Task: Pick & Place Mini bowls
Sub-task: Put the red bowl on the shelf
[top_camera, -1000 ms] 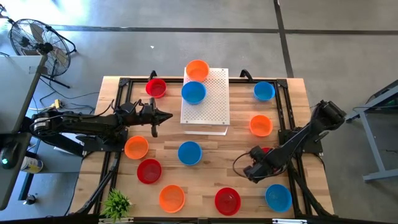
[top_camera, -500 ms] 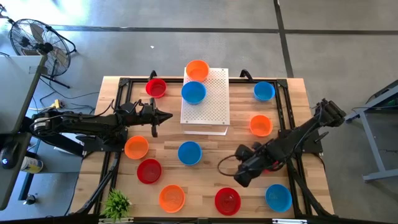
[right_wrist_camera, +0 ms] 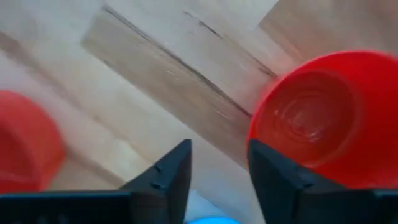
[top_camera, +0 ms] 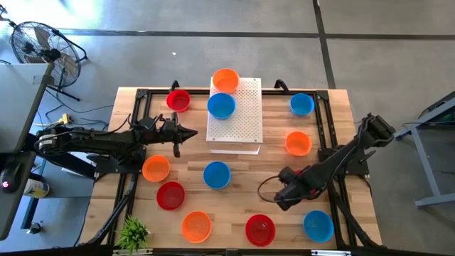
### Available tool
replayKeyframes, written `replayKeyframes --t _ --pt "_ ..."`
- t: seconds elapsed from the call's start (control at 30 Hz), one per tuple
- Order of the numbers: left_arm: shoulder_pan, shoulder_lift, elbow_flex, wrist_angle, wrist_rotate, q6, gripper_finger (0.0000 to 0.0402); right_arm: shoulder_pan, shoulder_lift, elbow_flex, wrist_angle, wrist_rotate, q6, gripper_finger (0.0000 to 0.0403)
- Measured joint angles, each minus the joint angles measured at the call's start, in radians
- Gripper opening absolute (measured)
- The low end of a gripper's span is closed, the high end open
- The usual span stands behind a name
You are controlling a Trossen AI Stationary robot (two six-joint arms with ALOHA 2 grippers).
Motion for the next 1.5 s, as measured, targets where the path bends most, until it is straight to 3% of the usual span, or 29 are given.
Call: replayKeyframes --t 0.13,0.27,0.37,0.5,0.57,0.63,0.97,1.23,1.37,1.5 --pt "0.000 0.000 0.000 0.000 -0.002 0.000 0.0001 0.003 0.000 -0.106 0.079 0.022 0.067 0.0181" --pt "0.000 0.000 0.000 0.000 -0.003 0.000 0.0001 0.002 0.000 -0.165 0.100 0.063 0.104 0.0174" --pt "0.000 0.000 0.000 0.000 -0.003 0.000 0.0001 0.002 0.000 -0.198 0.168 0.064 0.097 0.0137" --pt "0.000 0.000 0.000 0.000 -0.003 0.000 0.0001 0.000 0.000 -0.234 0.276 0.074 0.079 0.0059" --pt "0.000 0.000 0.000 0.000 -0.004 0.000 0.0001 0.000 -0.002 -0.239 0.289 0.075 0.077 0.0022" --pt "0.000 0.000 0.000 0.000 -0.004 0.000 0.0001 0.000 -0.002 -0.224 0.252 0.080 0.059 0.0010" --pt "0.000 0.000 0.000 0.001 -0.015 0.000 0.0001 -0.050 0.000 0.059 0.022 0.056 -0.204 0.0005" --pt "0.000 0.000 0.000 0.001 -0.017 -0.002 0.0001 -0.100 0.000 0.307 -0.134 0.119 -0.394 0.0002" --pt "0.000 0.000 0.000 0.001 -0.017 -0.003 0.0001 -0.154 0.000 0.450 -0.292 0.204 -0.521 0.0002" --pt "0.000 0.000 0.000 0.001 -0.017 -0.003 0.0001 -0.261 -0.001 0.550 -0.338 0.295 -0.749 0.0001"
